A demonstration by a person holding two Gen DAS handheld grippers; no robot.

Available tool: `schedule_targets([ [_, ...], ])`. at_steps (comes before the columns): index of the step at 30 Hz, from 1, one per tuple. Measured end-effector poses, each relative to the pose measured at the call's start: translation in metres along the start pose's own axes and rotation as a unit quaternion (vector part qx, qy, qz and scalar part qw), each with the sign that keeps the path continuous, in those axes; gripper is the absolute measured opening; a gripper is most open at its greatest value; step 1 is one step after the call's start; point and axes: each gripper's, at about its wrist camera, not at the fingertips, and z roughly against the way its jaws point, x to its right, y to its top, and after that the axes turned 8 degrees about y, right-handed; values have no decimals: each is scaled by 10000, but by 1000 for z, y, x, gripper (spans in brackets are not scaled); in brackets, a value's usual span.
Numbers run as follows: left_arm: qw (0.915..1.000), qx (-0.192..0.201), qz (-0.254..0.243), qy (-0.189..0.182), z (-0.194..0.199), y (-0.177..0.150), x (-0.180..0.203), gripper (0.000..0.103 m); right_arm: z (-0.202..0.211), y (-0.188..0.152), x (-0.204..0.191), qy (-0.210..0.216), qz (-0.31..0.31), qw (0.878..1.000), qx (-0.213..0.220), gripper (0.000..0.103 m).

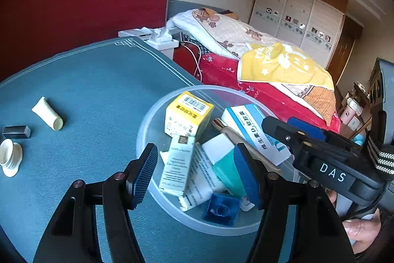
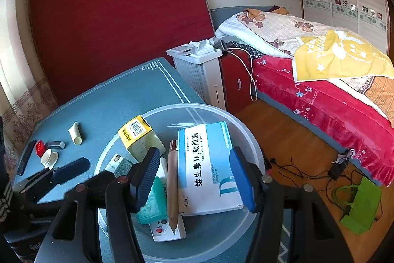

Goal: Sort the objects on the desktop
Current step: 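Open both grippers to drop the brick and floss box into the basin, then move both grippers back over the table toward the white cup and tube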

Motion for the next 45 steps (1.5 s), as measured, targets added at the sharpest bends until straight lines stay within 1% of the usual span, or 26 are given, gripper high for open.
schedule_targets([
  [3, 9999, 33, 4, 101, 2, -2, -3, 68, 0, -1, 0, 13, 28, 10000, -17, 64],
  [10, 9997, -22, 66, 229, 3, -7, -14, 68, 1, -4, -5, 61, 127, 9999, -38, 66],
  [15, 9992, -17, 40, 394, 7, -10, -20, 68, 1, -9, -20, 89, 445, 9990, -48, 70],
  [21, 9983, -82, 146, 557, 10, -15, -38, 68, 1, -16, -41, 70, 826, 9966, -31, 71],
  [28, 9968, -114, 307, 730, 14, -18, -61, 68, -3, -19, -57, 86, 932, 9956, -68, 71],
  [35, 9950, -155, 355, 924, 19, -21, -80, 68, -4, -22, -74, 208, 1027, 9945, -83, 72],
  [41, 9930, -164, 383, 1106, 23, -25, -97, 68, -4, -20, -90, 395, 1069, 9935, -41, 72],
  [45, 9911, -150, 479, 1230, 27, -27, -112, 68, -6, -20, -106, 559, 1118, 9922, -1, 75],
])
